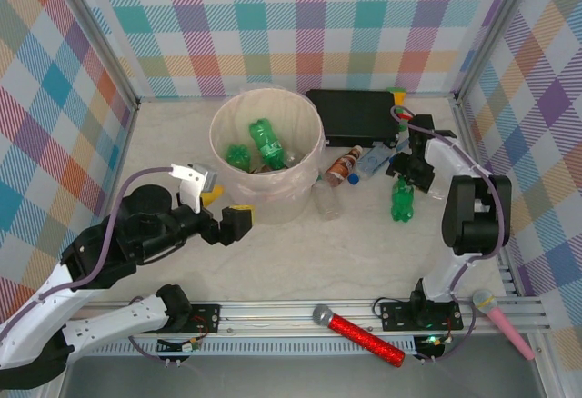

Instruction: Put the plastic bottles in the bin

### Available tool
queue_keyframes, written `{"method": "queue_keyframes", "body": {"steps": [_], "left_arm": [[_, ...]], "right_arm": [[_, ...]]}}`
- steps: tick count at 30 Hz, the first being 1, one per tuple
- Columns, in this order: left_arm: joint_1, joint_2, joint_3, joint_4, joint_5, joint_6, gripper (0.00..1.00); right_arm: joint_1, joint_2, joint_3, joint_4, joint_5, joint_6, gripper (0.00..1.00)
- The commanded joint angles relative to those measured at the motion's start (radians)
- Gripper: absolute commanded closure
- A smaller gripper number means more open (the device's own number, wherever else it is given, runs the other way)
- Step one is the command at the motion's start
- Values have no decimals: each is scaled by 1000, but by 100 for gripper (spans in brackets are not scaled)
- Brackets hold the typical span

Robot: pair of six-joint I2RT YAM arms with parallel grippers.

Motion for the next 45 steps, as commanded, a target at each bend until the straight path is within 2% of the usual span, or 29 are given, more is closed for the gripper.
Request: {"method": "queue_keyframes", "body": {"steps": [1, 5, 8, 15, 16, 18, 26, 30, 35, 39, 45], "left_arm": [[-9, -11, -9, -2, -18, 9, 0], [-8, -14, -4, -11, -27, 9, 0], [-8, -12, 3, -17, -29, 10, 0], [-8, -12, 16, -34, -40, 5, 0], [-8, -12, 17, -32, -40, 4, 0], [-8, -9, 19, -30, -40, 4, 0], [-8, 4, 28, -32, -43, 0, 0], [-8, -3, 31, -27, -71, -6, 0], [-8, -13, 32, -11, -147, -14, 0], [-8, -32, 25, 12, -219, -30, 0], [-8, -46, 13, 28, -253, -44, 0]], "right_arm": [[-6, 44, 55, -20, 29, -23, 28], [-6, 111, 104, -20, 31, -37, 37], [-6, 155, 126, -20, 29, -33, 40], [-6, 145, 117, 2, 20, -35, 56], [-6, 134, 114, 2, 19, -36, 61], [-6, 108, 102, 10, 12, -34, 66], [-1, -52, 50, 20, 2, -13, 69], [16, -206, -5, 63, -36, -3, 69], [98, -385, 7, 67, 9, -14, 69], [213, -516, 46, 101, 76, -42, 69], [421, -575, 210, 118, 175, -85, 69]]}}
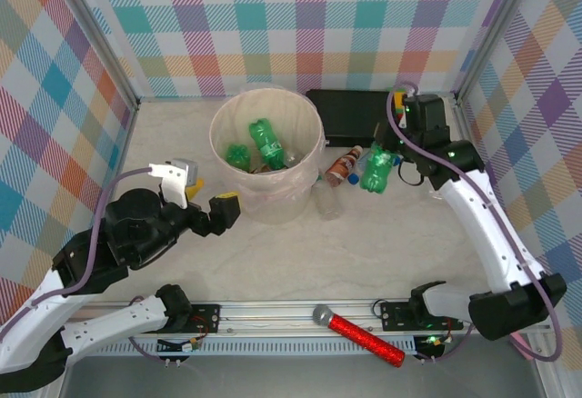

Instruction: Put the plastic bottles in the bin

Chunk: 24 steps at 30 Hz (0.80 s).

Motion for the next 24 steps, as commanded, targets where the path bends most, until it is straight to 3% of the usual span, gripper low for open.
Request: {"method": "queue_keyframes", "body": {"steps": [1, 7, 13, 18, 24], "left_arm": [[-8, -7, 10, 27, -45, -18, 0], [-8, -4, 21, 10, -52, -32, 0], [-8, 2, 37, 0, -44, -50, 0], [-8, 2, 44, -8, -46, -65, 0], [-8, 2, 47, -18, -74, -79, 0]], "right_arm": [[103, -19, 108, 49, 87, -47, 69], [296, 42, 267, 163, 122, -136, 69], [420, 181, 373, 327, 143, -275, 66], [452, 276, 354, 532, 155, -361, 65], [461, 389, 349, 679, 128, -345, 65]]}}
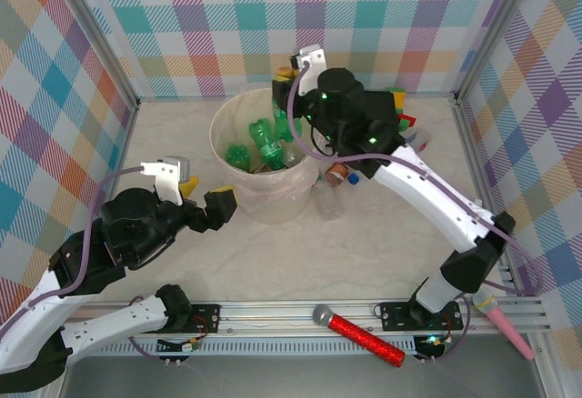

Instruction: Put the plastic bottles in the bin

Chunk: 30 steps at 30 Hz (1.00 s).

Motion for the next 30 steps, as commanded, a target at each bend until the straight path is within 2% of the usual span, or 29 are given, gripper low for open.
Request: {"method": "queue_keyframes", "body": {"steps": [1, 2, 3, 5, 6, 8, 18, 24, 30], "left_arm": [[-8, -3, 23, -13, -38, -26, 0], [-8, -2, 22, -15, -43, -27, 0], [-8, -2, 21, -15, -48, -30, 0], [-8, -2, 16, -15, -49, -31, 1], [-8, -2, 11, -11, -49, -32, 0], [-8, 0, 2, -1, -43, -30, 0], [-8, 51, -9, 52, 6, -29, 0], [-8, 90, -7, 86, 90, -37, 0], [-8, 139, 22, 86, 135, -46, 0]], "right_arm": [[11, 35, 2, 156, -4, -28, 63], [10, 48, 9, 147, -11, -29, 61], [13, 60, 20, 124, -20, -27, 52], [13, 68, 27, 85, -23, -25, 25], [13, 63, 23, 69, -21, -23, 17], [13, 44, 11, 50, -2, -20, 11], [14, -147, -145, -10, 36, 18, 7], [6, -278, -266, -73, 72, 32, 2], [-79, -401, -377, -198, 59, 135, 0]]}}
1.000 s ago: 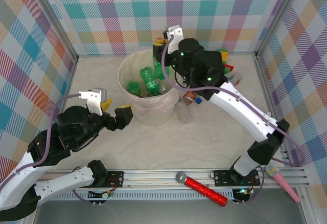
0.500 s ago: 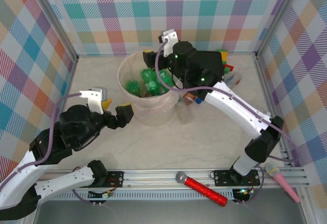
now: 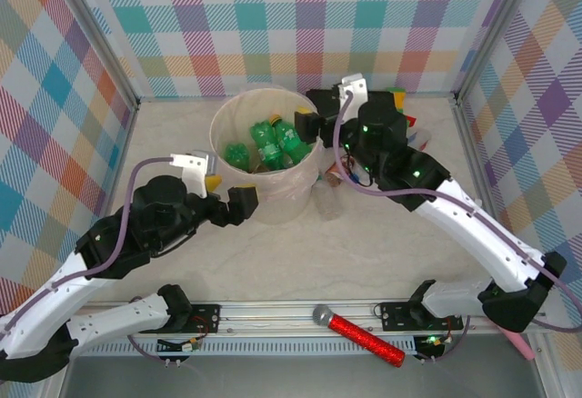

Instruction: Put the plastic bottles in the bin

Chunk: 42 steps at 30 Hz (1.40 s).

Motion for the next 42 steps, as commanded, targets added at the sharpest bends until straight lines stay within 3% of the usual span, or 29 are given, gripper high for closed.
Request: {"method": "queue_keyframes", "body": {"steps": [1, 7, 10, 22, 30, 42], "left_arm": [[-8, 18, 26, 31, 39, -14, 0], [-8, 26, 27, 31, 29, -11, 0], [-8, 27, 27, 31, 22, -11, 0], [-8, 37, 48, 19, 10, -16, 0], [-8, 41, 53, 17, 3, -16, 0], [-8, 62, 78, 5, 0, -11, 0]], "right_arm": [[-74, -71, -77, -102, -18, 101, 1], [-285, -170, -281, -159, -274, 272, 3], [-339, -171, -378, -149, -383, 312, 4], [-351, -43, -628, 30, -552, 303, 6], [-330, 67, -719, 145, -575, 302, 7], [-218, 250, -707, 226, -418, 293, 6]]}}
